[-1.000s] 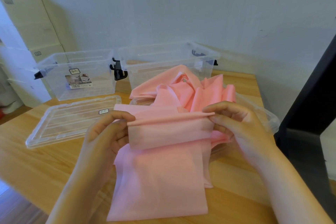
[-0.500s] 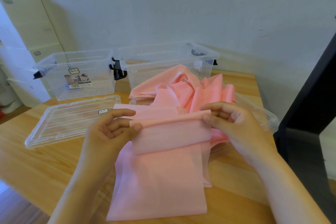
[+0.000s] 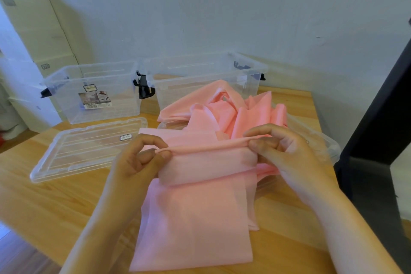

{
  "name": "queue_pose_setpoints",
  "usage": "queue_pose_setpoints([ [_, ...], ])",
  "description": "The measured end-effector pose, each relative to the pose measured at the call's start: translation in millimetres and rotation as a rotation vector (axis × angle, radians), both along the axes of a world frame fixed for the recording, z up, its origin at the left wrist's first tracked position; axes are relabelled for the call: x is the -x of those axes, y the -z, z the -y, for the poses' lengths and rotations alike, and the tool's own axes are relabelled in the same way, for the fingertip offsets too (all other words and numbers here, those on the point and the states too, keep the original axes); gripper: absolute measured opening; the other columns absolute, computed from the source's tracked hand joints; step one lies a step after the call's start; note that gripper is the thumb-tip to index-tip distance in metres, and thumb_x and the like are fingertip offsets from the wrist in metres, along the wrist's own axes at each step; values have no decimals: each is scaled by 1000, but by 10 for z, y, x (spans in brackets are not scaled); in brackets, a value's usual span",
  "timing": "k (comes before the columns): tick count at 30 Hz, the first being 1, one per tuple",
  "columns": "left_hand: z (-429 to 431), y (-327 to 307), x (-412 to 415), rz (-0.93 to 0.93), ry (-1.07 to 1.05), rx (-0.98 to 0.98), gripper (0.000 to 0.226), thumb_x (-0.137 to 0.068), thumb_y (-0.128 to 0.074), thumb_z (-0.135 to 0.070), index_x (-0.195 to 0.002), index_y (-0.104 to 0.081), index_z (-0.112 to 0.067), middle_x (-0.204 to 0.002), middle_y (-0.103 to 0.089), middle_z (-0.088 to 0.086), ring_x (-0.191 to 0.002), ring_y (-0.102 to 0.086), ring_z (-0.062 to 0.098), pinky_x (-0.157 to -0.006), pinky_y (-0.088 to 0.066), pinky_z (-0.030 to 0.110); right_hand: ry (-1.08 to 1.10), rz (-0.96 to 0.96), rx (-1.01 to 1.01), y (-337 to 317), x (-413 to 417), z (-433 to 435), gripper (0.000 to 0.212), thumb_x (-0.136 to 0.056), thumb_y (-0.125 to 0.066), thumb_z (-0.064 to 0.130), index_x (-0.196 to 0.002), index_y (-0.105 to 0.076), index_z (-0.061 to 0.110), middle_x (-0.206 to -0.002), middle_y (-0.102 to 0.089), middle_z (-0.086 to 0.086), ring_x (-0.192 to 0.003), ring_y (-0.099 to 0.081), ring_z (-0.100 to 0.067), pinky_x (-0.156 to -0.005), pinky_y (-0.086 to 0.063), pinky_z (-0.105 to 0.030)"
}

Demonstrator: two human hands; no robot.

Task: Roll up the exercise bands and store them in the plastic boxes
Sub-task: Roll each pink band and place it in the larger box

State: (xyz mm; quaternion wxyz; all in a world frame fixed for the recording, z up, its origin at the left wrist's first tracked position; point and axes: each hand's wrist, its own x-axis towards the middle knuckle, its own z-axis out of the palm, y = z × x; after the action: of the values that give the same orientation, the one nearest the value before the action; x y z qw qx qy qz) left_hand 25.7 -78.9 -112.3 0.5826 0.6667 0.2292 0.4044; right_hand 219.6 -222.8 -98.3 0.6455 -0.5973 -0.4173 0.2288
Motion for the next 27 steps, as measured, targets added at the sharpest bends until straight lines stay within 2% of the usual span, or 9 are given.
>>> queue_pose_setpoints([
  [4,24,-26,14,62,37,88,10,-79,-60,-15,-75,-66,-23,-60,-58,6,-54,-51,13,-51,-46,17,-5,-37,-26,-20,4,19,24,-84,-63,5,-80,-76,26,-62,-60,-1,-64,-60,-8,-57,-53,-22],
  [6,8,-26,31,81,51,116,22,-88,-55,-7,-76,-69,-20,-65,-59,5,-57,-54,13,-53,-49,19,3,-31,-31,-20,-4,27,29,-84,-62,2,-79,-77,26,-63,-60,6,-68,-59,-5,-60,-53,-19],
  [9,-32,-7,51,104,73,173,44,-93,-32,8,-76,-68,-10,-67,-62,7,-59,-58,16,-53,-51,21,-14,-93,-49,-25,-6,28,37,-88,-54,-5,-75,-77,21,-74,-70,6,-72,-64,-3,-62,-50,-14],
  [11,-47,-9,41,125,71,188,45,-93,-31,5,-73,-69,-9,-68,-63,4,-60,-59,14,-53,-51,20,-36,-137,-61,-34,-7,30,36,-88,-53,-2,-74,-78,19,-78,-72,3,-73,-66,-6,-63,-50,-15],
  [14,-47,14,23,101,47,137,24,-86,-58,-22,-67,-73,-19,-72,-62,0,-65,-58,10,-58,-51,17,-48,-113,-64,-36,-2,33,13,-76,-64,14,-76,-77,16,-76,-71,4,-74,-65,-5,-64,-50,-14],
  [16,-40,19,27,42,27,92,5,-72,-74,-23,-69,-71,-21,-70,-62,0,-66,-57,10,-60,-50,16,-34,-80,-73,-22,-3,22,9,-74,-68,7,-80,-73,10,-69,-68,5,-69,-63,-3,-64,-48,-12],
  [18,-47,41,28,-17,10,60,19,-65,-84,-15,-73,-68,-21,-68,-64,2,-66,-58,12,-63,-49,18,-26,-67,-81,-5,-7,7,14,-73,-69,0,-84,-71,9,-71,-67,3,-70,-62,-4,-65,-48,-12],
  [22,-35,27,8,-30,-37,65,27,-66,-75,-14,-91,-70,-17,-80,-73,4,-75,-67,11,-67,-52,15,-13,-75,-67,12,-17,-8,29,-75,-68,-9,-96,-71,11,-79,-70,3,-76,-64,-5,-67,-49,-12],
  [27,-31,40,0,-17,28,37,9,-71,-68,-19,-79,-71,-22,-75,-69,4,-71,-60,13,-65,-50,18,-1,-21,-53,-2,10,11,19,-81,-64,-6,-83,-71,12,-76,-68,0,-76,-64,-7,-68,-50,-15],
])
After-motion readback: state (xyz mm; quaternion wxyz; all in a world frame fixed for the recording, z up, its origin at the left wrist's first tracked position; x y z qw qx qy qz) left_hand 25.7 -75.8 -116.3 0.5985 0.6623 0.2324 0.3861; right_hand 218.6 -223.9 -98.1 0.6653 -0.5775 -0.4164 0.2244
